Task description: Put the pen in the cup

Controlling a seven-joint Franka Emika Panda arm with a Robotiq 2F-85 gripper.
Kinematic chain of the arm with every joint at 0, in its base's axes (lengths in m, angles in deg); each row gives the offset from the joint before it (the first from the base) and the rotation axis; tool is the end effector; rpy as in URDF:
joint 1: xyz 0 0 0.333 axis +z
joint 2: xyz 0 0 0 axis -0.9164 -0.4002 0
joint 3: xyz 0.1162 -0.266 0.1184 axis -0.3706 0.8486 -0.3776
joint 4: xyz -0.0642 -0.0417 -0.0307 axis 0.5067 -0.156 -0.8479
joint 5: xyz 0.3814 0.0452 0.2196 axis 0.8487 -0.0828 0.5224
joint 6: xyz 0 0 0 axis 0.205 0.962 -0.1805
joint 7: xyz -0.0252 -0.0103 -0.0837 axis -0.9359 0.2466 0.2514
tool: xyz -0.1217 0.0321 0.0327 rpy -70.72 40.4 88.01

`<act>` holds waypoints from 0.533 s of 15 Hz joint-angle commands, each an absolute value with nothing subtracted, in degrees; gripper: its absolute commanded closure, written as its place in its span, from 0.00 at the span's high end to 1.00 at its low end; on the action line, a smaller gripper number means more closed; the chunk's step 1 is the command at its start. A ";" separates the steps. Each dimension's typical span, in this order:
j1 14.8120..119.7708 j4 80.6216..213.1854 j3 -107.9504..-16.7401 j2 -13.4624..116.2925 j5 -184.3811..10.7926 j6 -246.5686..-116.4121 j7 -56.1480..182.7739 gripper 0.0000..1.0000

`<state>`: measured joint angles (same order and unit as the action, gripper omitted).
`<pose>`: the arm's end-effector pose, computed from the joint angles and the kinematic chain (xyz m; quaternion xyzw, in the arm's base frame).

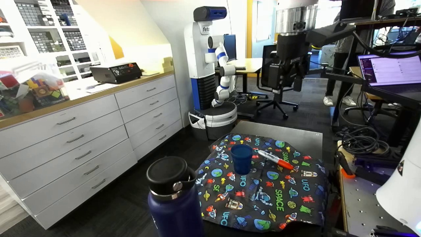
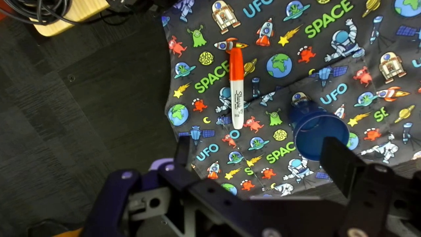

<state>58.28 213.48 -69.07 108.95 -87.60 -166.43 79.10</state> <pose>0.3678 -0.0424 0.3651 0.9760 -0.2129 0.0189 0.0424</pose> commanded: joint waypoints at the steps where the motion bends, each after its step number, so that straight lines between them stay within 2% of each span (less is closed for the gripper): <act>1: 57.83 213.38 -67.39 106.94 -86.77 -168.98 77.27 1.00; 8: 57.45 213.40 -67.53 105.49 -87.31 -167.99 78.56 1.00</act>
<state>57.86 213.48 -67.13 105.46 -87.61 -168.11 78.82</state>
